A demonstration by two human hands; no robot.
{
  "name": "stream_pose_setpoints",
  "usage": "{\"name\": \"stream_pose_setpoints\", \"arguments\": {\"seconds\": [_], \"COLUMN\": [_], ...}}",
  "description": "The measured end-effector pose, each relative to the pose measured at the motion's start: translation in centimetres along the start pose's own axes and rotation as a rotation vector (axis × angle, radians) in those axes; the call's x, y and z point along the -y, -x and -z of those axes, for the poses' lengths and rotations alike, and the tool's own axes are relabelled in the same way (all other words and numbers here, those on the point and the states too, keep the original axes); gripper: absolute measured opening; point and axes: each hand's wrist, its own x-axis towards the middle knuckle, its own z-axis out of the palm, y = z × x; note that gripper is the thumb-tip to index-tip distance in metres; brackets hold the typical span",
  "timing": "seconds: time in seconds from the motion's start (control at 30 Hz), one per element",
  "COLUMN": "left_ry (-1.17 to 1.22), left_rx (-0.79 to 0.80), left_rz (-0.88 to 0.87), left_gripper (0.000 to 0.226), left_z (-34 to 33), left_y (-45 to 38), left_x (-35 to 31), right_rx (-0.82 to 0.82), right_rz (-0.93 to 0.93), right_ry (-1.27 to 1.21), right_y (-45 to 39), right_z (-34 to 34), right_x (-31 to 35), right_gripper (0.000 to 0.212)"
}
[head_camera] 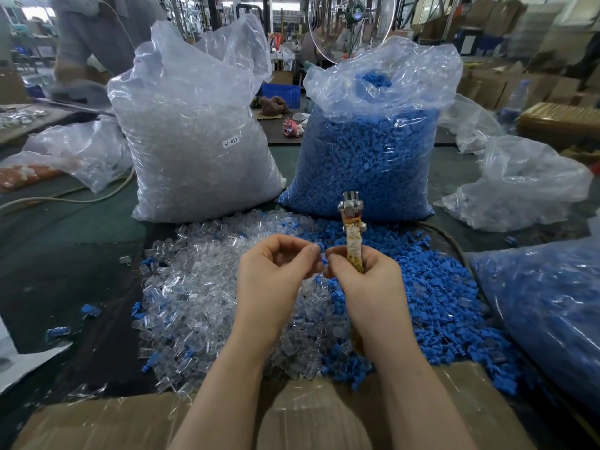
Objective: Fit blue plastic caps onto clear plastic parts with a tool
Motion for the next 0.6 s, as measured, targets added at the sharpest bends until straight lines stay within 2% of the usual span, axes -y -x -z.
{"name": "stream_pose_setpoints", "arguments": {"seconds": [0.13, 0.43, 0.6], "left_ry": [0.153, 0.072, 0.134], "left_rx": [-0.007, 0.025, -0.019], "left_rz": [0.054, -0.003, 0.013], "left_gripper": [0.003, 0.004, 0.003], "left_z": [0.2, -0.2, -0.1], "left_y": [0.0, 0.1, 0.0], "left_x": [-0.1, -0.1, 0.0], "right_rx": [-0.029, -0.031, 0.095], "right_rz": [0.046, 0.077, 0.022], "right_ry": [0.02, 0.085, 0.105], "right_y": [0.1, 0.3, 0.1], "right_z": [0.0, -0.5, 0.6], "right_x": [0.1, 0.3, 0.3], "right_gripper": [0.013, 0.011, 0.012]}}
